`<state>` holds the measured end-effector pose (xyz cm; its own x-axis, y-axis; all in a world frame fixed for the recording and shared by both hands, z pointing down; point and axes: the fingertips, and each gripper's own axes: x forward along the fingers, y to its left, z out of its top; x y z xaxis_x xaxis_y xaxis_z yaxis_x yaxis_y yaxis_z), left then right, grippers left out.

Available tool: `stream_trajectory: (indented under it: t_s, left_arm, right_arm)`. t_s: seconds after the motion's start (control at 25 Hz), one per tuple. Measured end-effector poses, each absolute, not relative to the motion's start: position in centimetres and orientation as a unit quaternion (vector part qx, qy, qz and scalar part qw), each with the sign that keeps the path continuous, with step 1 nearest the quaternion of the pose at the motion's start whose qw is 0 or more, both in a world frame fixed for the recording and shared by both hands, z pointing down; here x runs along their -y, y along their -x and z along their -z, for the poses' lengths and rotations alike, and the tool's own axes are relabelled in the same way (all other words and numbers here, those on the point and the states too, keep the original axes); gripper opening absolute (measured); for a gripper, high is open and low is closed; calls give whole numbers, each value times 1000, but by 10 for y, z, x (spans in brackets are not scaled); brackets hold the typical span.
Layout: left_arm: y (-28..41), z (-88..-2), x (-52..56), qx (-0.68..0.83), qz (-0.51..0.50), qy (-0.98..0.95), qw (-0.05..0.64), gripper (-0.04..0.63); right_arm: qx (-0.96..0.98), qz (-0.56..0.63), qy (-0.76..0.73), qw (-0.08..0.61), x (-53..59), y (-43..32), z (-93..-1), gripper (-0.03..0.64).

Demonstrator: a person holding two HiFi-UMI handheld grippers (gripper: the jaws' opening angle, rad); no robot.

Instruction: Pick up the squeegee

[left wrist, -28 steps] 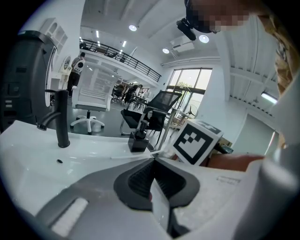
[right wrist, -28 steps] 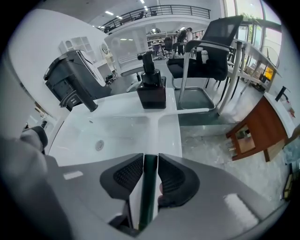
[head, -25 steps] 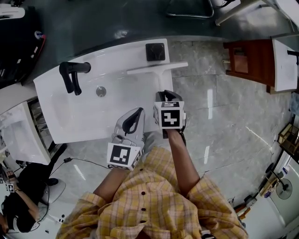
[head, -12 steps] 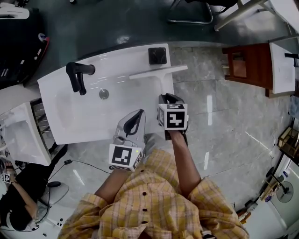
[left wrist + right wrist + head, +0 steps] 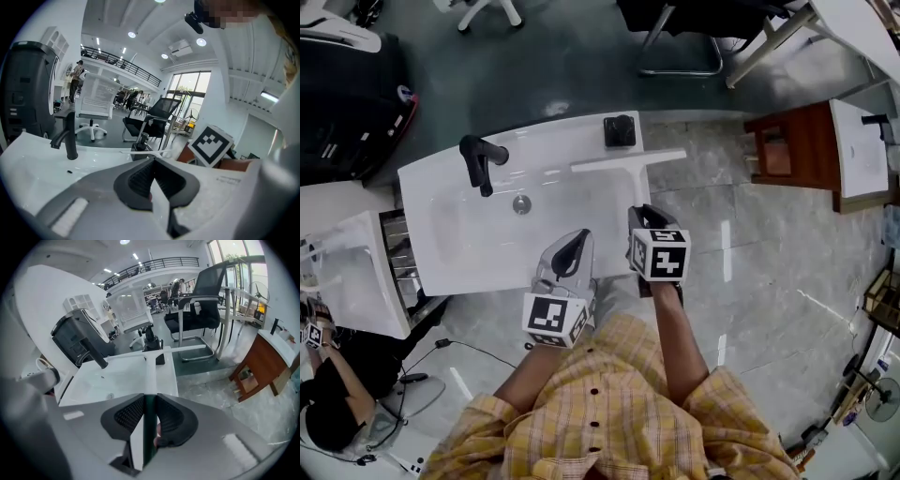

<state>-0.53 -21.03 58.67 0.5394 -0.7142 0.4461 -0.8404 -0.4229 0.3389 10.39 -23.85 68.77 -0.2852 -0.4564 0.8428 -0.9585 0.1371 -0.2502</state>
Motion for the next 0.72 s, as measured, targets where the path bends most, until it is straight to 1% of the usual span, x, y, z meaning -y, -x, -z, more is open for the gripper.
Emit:
stream_trajectory:
  t_s: [0.28, 0.72]
  left_arm:
    - [15, -562, 210, 471, -111, -839, 250, 2]
    - [27, -509, 200, 475, -90, -851, 204, 2]
  right_arm:
    - [703, -407, -527, 250, 226, -110, -651, 86]
    - [741, -343, -549, 177, 198, -103, -576, 86]
